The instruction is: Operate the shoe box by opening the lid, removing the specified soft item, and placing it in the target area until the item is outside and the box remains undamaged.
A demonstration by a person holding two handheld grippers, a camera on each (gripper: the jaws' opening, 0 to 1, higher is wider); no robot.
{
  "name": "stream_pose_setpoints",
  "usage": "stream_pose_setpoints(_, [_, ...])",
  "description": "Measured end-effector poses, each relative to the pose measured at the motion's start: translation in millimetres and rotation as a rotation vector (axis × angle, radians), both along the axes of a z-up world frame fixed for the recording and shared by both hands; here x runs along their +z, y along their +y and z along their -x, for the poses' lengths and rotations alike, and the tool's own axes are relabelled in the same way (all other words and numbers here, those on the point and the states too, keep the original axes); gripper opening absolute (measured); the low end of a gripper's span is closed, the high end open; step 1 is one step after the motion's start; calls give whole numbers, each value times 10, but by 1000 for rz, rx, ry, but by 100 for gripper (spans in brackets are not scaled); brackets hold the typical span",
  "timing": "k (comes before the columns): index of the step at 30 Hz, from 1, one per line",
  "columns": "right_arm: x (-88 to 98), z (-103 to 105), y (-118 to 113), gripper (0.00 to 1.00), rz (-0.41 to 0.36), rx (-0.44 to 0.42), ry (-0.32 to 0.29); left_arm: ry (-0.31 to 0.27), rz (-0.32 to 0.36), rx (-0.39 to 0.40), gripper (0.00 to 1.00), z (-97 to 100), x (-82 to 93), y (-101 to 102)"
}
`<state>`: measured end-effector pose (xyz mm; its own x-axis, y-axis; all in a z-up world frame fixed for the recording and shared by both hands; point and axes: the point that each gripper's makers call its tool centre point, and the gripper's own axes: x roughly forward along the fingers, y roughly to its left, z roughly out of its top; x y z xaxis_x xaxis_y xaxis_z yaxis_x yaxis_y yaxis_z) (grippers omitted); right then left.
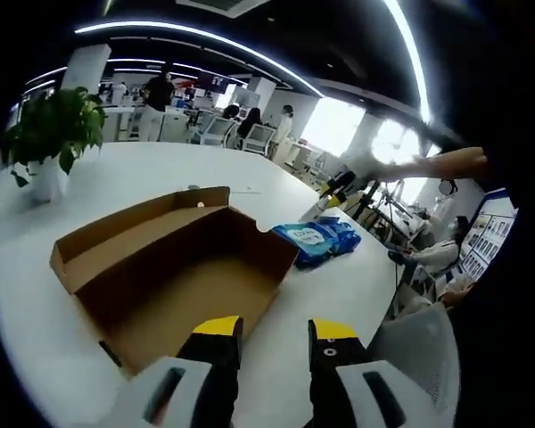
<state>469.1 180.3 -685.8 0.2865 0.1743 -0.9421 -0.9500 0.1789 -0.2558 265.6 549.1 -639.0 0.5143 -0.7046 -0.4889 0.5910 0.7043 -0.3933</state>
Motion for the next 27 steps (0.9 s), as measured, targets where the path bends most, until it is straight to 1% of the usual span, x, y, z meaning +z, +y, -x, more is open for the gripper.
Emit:
stream_pose_setpoints(9, [-69,-46,-27,17,11,4,31,2,-4,0,29,-29,-2,-13])
stream_pose_setpoints(11, [-76,-33,-17,17,20,21,39,2,-2,0,29,-38,1,-20])
stream_pose_setpoints(14, [-82,-42,-18,17,64,81,43,0,-5,-4,29,-49,-6,-33])
stream_pose_setpoints(16, [-74,-67,-1,17,67,85,42,0,-5,-8,29,-54,-8,-49])
stream_pose_setpoints(21, [-91,-101,28,17,82,99,67,0,-3,-12,29,-59,-7,-77])
stream_pose_setpoints(27, [-105,-138,54,18,93,106,96,1,-7,-16,29,-49,-22,-62])
